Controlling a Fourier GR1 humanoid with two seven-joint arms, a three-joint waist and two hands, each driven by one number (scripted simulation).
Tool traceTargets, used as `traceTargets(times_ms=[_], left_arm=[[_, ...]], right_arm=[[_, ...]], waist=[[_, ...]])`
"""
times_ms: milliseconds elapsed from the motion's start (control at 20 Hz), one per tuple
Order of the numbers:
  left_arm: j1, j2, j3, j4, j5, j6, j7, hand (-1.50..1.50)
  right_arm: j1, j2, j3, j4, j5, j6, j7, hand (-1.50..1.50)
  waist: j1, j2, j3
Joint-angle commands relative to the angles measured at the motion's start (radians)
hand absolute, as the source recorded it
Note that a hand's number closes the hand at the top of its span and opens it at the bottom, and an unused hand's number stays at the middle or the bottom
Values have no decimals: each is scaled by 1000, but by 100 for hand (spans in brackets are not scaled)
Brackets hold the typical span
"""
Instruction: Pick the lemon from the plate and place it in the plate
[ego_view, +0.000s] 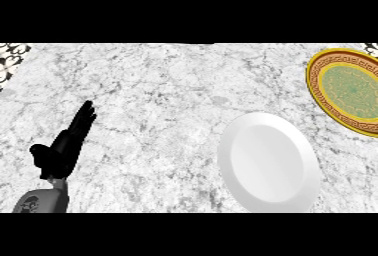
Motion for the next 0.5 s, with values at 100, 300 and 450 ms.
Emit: traceTargets(times_ms=[100,300,450], left_arm=[[3,-1,3,36,-15,-4,-53,0],[-6,-7,3,39,-10,-7,-34,0],[-4,-13,4,23,-21,13,-14,0]], right_arm=[[-140,71,72,51,59,30,46,150],[-237,176,113,38,93,-31,118,150],[-218,270,148,14,118,-94,133,150]], waist=[[4,3,-1],[2,2,-1],[-16,-4,-2]])
